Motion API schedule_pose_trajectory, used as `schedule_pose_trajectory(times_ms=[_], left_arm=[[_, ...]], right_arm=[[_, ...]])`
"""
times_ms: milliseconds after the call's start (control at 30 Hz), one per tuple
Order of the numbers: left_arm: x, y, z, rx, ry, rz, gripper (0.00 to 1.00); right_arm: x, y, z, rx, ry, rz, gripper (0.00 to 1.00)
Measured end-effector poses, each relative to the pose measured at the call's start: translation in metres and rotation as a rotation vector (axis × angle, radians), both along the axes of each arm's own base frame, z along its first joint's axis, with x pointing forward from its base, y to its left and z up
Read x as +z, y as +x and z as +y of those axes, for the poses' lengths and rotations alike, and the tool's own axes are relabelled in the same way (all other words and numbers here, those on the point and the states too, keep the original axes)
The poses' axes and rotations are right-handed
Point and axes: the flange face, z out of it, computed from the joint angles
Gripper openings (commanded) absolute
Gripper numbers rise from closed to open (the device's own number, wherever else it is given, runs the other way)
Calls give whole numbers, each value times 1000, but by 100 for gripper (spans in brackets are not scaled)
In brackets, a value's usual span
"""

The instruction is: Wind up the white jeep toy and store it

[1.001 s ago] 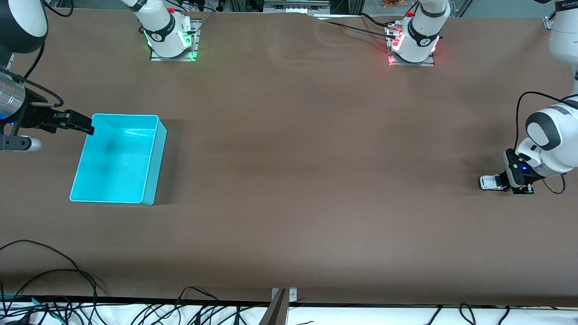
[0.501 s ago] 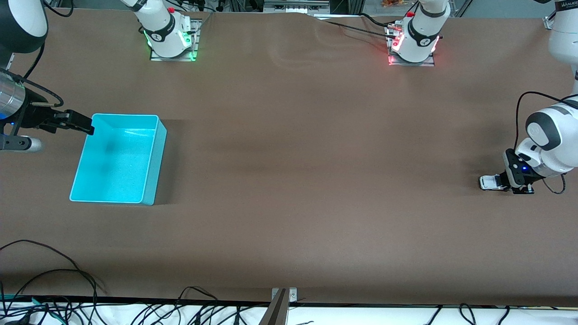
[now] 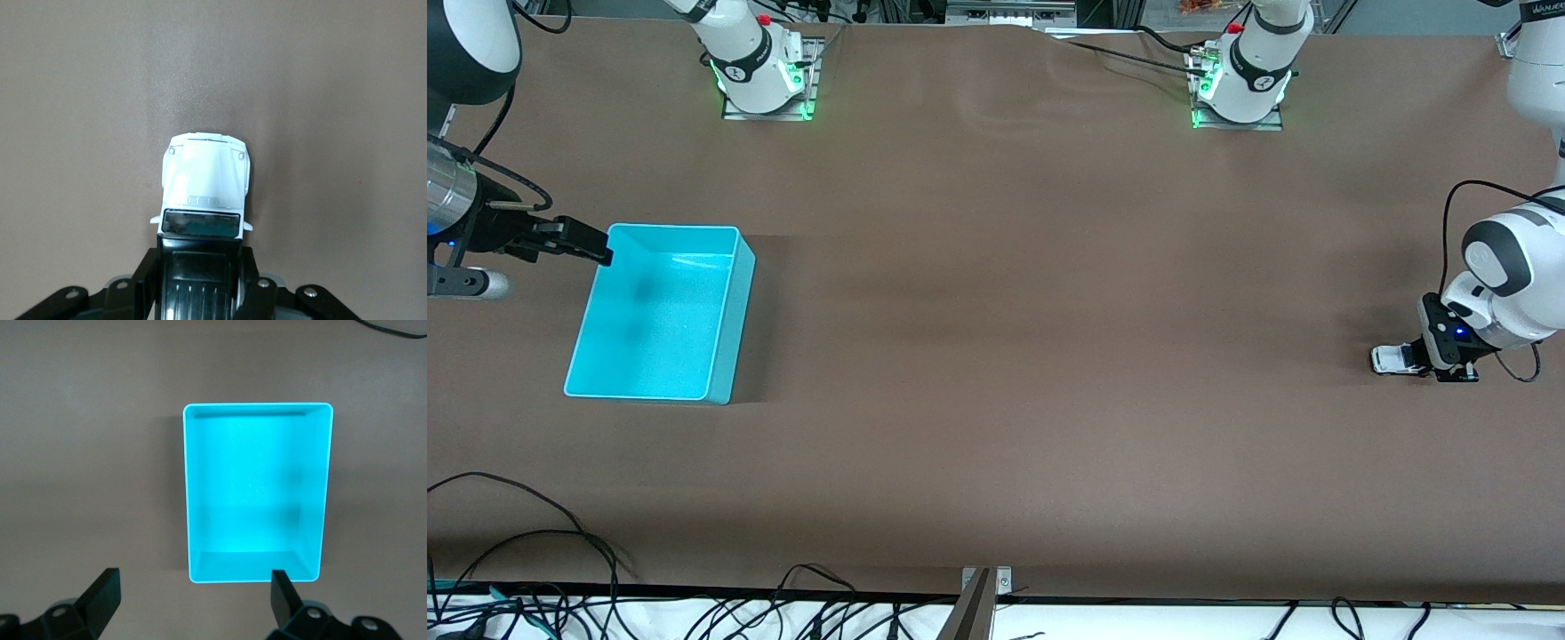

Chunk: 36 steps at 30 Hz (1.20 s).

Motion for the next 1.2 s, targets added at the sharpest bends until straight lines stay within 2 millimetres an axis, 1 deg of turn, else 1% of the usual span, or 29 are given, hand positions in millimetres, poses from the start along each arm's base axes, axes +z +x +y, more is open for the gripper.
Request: schedule_pose_trajectory(times_ms=[367,667,1201], left_arm=[[0,-1,0,-1,-1,4,0],[-2,3,13,-22,-8,22,0],[-2,4,16,-23,-9,25,0]], right_arm=[[0,0,0,0,0,0,100],[0,0,0,0,0,0,100],[0,0,0,1,0,0,100]])
